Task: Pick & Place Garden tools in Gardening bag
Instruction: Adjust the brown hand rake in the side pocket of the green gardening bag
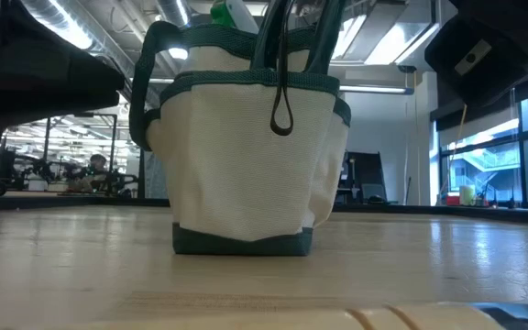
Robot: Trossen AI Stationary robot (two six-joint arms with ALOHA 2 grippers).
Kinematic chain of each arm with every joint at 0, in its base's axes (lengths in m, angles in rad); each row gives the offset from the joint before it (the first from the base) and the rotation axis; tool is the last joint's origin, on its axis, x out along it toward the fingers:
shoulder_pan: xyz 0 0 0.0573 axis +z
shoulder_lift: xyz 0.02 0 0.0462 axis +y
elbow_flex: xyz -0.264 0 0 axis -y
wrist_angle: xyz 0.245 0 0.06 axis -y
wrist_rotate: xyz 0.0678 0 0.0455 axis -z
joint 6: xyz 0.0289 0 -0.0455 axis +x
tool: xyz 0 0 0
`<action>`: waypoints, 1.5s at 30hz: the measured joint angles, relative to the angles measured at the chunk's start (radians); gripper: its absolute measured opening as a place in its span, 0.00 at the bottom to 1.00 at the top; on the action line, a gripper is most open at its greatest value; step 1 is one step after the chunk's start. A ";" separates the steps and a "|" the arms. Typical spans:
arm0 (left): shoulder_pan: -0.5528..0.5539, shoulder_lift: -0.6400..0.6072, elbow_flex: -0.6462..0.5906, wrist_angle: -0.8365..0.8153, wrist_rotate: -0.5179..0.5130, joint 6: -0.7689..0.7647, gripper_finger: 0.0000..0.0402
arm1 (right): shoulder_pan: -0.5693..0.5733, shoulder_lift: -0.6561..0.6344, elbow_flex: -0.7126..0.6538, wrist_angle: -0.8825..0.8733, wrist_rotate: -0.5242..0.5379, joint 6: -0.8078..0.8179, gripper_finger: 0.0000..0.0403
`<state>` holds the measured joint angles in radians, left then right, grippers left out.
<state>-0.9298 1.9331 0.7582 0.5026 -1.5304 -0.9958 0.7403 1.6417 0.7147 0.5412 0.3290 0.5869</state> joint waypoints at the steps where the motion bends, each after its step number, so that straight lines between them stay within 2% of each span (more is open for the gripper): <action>1: 0.000 0.000 0.000 0.005 0.001 0.008 0.24 | 0.000 0.000 0.000 0.000 0.000 0.000 0.39; 15: 0.006 0.000 0.000 0.003 -0.040 0.042 0.24 | -0.002 0.000 0.000 0.000 0.003 0.000 0.39; 26: 0.053 -0.058 0.000 -0.004 -0.043 0.269 0.24 | -0.002 0.000 0.000 -0.008 0.010 0.000 0.39; 45: 0.115 -0.059 0.000 -0.012 -0.041 0.502 0.24 | -0.001 0.000 0.000 -0.021 0.010 0.000 0.39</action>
<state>-0.8145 1.8744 0.7582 0.4903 -1.5715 -0.4933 0.7395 1.6417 0.7147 0.5205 0.3389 0.5865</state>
